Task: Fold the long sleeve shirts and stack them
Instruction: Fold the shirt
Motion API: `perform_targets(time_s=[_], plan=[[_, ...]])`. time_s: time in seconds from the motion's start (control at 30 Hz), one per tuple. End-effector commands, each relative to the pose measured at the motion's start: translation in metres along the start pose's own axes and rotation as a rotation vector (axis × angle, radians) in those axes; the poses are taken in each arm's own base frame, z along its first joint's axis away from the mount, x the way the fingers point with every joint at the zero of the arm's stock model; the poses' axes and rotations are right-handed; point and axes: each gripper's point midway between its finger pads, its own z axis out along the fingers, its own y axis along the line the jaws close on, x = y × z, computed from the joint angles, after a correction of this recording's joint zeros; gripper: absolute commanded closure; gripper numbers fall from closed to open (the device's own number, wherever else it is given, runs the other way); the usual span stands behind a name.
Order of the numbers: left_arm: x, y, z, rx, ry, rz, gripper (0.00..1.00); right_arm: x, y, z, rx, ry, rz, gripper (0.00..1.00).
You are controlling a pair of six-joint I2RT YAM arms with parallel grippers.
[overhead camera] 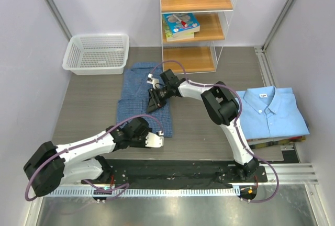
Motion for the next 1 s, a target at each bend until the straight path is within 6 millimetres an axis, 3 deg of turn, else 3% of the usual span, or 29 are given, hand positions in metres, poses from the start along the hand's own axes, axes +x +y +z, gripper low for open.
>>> perform_targets(time_s=[0.0, 0.07, 0.17, 0.2, 0.23, 0.27, 0.3, 0.33, 0.37, 0.4, 0.43, 0.5, 0.57, 0.6, 0.63, 0.7, 0.87, 0.97], plan=[[0.004, 0.022, 0.01, -0.126, 0.053, -0.014, 0.59, 0.005, -0.014, 0.002, 0.029, 0.016, -0.024, 0.64], [0.01, 0.017, 0.017, -0.107, 0.087, -0.018, 0.62, 0.01, -0.018, 0.004, 0.033, 0.025, -0.012, 0.64], [0.01, 0.016, 0.021, -0.097, 0.101, -0.035, 0.87, 0.012, -0.018, 0.005, 0.032, 0.029, -0.011, 0.64], [0.001, 0.023, 0.016, -0.105, 0.081, -0.041, 0.97, 0.01, -0.016, 0.003, 0.031, 0.026, -0.014, 0.64], [0.005, 0.013, 0.01, -0.043, 0.1, -0.036, 1.0, 0.01, -0.012, 0.0, 0.027, 0.023, -0.018, 0.64], [-0.002, 0.01, 0.003, -0.004, 0.077, -0.026, 1.0, 0.008, -0.006, -0.002, 0.021, 0.021, -0.024, 0.64], [-0.021, 0.01, -0.011, 0.04, -0.001, -0.023, 1.0, 0.007, 0.0, -0.005, 0.014, 0.019, -0.029, 0.62], [-0.02, -0.011, -0.025, 0.155, 0.001, -0.017, 1.0, 0.005, 0.009, -0.009, -0.003, 0.018, -0.022, 0.6], [-0.026, -0.018, -0.037, 0.209, -0.026, 0.006, 1.0, -0.005, 0.026, -0.019, -0.018, -0.006, -0.047, 0.58], [-0.045, -0.014, -0.053, 0.227, -0.101, -0.013, 1.0, -0.009, 0.034, -0.024, -0.025, -0.014, -0.058, 0.52], [-0.04, -0.029, -0.067, 0.309, -0.072, -0.031, 1.0, -0.017, 0.042, -0.034, -0.032, -0.025, -0.065, 0.5], [-0.052, -0.036, -0.083, 0.378, -0.108, -0.05, 1.0, -0.033, 0.056, -0.053, -0.028, -0.061, -0.122, 0.47], [-0.058, -0.04, -0.102, 0.436, -0.115, -0.055, 1.0, -0.049, 0.055, -0.069, 0.001, -0.089, -0.171, 0.45], [-0.06, -0.041, -0.108, 0.454, -0.117, -0.062, 1.0, -0.046, 0.05, -0.072, 0.019, -0.07, -0.168, 0.45], [-0.072, -0.041, -0.118, 0.48, -0.164, -0.054, 1.0, -0.055, 0.051, -0.075, 0.031, -0.077, -0.207, 0.45], [-0.074, -0.05, -0.134, 0.552, -0.166, -0.058, 1.0, -0.047, 0.041, -0.07, 0.036, -0.032, -0.215, 0.47], [-0.11, -0.049, -0.177, 0.68, -0.262, -0.1, 1.0, -0.054, 0.039, -0.066, 0.027, -0.032, -0.241, 0.49], [-0.116, -0.047, -0.186, 0.737, -0.24, -0.124, 1.0, -0.06, 0.033, -0.068, 0.05, -0.041, -0.281, 0.51]])
